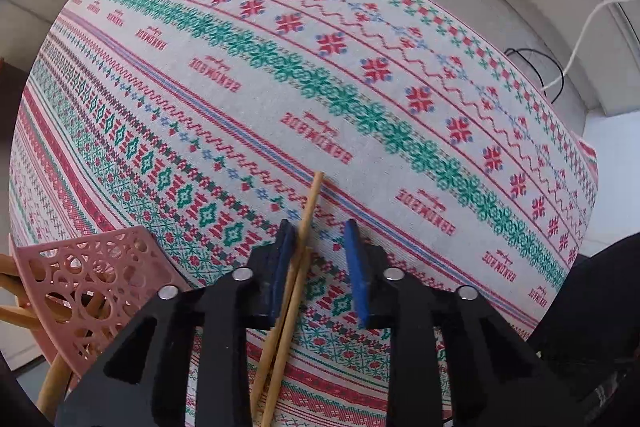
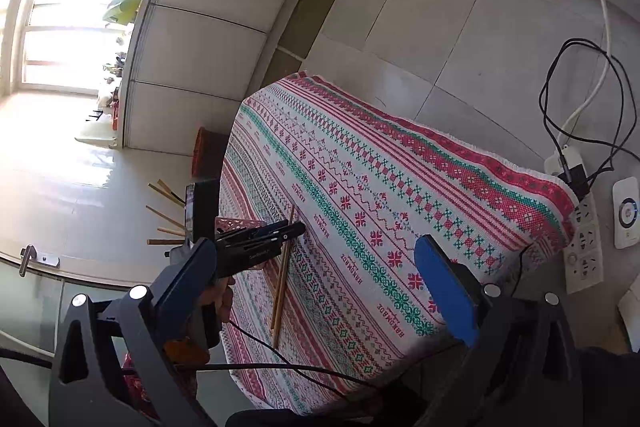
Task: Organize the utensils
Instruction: 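Lower the right gripper onto a loose chopstick and grasp it while the left holds its chopstick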
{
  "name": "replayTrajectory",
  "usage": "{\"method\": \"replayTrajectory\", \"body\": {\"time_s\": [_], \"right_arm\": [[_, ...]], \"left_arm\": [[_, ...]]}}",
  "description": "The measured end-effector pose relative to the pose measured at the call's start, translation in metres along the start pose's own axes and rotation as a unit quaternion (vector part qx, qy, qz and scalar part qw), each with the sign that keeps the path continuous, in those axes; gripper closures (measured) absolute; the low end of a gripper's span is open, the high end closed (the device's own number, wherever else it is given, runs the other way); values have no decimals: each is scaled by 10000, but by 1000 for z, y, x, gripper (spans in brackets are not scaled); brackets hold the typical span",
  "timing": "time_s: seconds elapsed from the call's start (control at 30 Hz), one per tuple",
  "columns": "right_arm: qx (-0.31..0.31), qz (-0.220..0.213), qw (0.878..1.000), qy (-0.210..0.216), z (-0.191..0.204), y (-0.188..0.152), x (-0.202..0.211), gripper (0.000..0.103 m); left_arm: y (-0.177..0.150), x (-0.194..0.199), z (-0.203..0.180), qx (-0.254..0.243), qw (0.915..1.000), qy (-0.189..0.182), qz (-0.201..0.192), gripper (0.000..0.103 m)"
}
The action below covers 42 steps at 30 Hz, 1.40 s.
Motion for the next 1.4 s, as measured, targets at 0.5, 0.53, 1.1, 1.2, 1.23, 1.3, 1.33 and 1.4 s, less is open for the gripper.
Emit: {"method": "replayTrajectory", "body": {"time_s": [0.5, 0.53, 1.1, 1.2, 1.23, 1.3, 1.33, 1.4], "right_arm": [[488, 657, 9957, -435, 9, -17, -30, 7], [564, 755, 9943, -490, 12, -21, -36, 7], [1024, 984, 9845, -1033, 22, -41, -59, 7], [1129, 980, 9828, -1087, 23, -41, -59, 7], [1137, 977, 9827, -1091, 23, -40, -60, 7], [1082, 991, 9835, -1060, 21, -39, -60, 7], [1026, 1002, 9842, -1038, 19, -37, -59, 7], [899, 1024, 9859, -977, 16, -35, -60, 7]], "left_arm": [[-84, 91, -31, 970, 9800, -90, -1738, 96], [-86, 95, -27, 1165, 9762, -142, -1826, 95], [-106, 42, -19, 1093, 9852, 306, -1284, 78], [-97, 32, -20, 1019, 9867, 376, -1210, 78], [-93, 29, -21, 984, 9876, 353, -1168, 78], [-86, 22, -22, 870, 9895, 385, -1086, 76], [-82, 19, -23, 801, 9906, 384, -1038, 75], [-75, 13, -24, 695, 9917, 402, -1001, 74]]}}
Point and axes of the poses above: each gripper's, at about its wrist camera, not at the fingertips, and x roughly against the way its jaws point, z to its left, y to its top, the point moved 3 cm from there along -x, roughly the way its jaws point, and after that the axes turned 14 degrees about y, right-handed, at the moved point
